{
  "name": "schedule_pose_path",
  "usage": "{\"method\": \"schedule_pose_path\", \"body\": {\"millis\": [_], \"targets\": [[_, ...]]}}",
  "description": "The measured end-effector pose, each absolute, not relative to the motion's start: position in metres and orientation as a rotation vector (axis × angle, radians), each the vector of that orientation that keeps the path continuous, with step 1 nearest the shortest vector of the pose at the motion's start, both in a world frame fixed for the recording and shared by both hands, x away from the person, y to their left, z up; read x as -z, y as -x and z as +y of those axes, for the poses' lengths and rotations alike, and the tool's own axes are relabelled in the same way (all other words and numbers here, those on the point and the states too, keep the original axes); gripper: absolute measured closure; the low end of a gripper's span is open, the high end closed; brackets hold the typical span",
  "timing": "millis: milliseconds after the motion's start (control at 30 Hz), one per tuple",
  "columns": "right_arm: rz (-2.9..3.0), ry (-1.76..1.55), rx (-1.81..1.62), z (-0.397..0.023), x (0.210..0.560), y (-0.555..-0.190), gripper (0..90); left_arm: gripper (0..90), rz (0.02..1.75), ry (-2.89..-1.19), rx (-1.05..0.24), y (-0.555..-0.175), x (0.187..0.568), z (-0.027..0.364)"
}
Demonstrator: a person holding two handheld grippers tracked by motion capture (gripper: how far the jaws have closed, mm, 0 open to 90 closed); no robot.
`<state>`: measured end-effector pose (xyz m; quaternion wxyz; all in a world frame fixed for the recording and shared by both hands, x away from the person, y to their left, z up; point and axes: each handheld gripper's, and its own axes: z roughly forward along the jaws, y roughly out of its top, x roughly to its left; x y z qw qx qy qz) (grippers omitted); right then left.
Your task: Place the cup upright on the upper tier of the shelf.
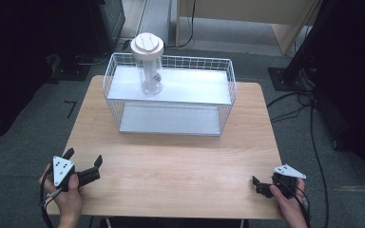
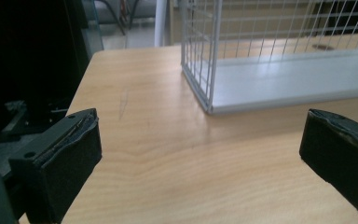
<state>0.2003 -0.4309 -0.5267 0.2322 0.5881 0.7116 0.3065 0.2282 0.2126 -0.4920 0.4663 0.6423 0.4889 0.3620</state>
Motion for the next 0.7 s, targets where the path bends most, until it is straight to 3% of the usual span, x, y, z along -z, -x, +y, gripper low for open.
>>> {"method": "schedule_pose_path", "body": {"millis": [467,700], "targets": [[1.95,-1.621,-0.838,-0.431,0.527,-0.2,0.0,0.0,1.376,-1.67,-0.782,-0.222,0.512,0.244],[1.933,-1.637,-0.831,-0.429,0.527,-0.2,0.0,0.0,1.363,-1.758,-0.72,-0.22,0.512,0.256]]}}
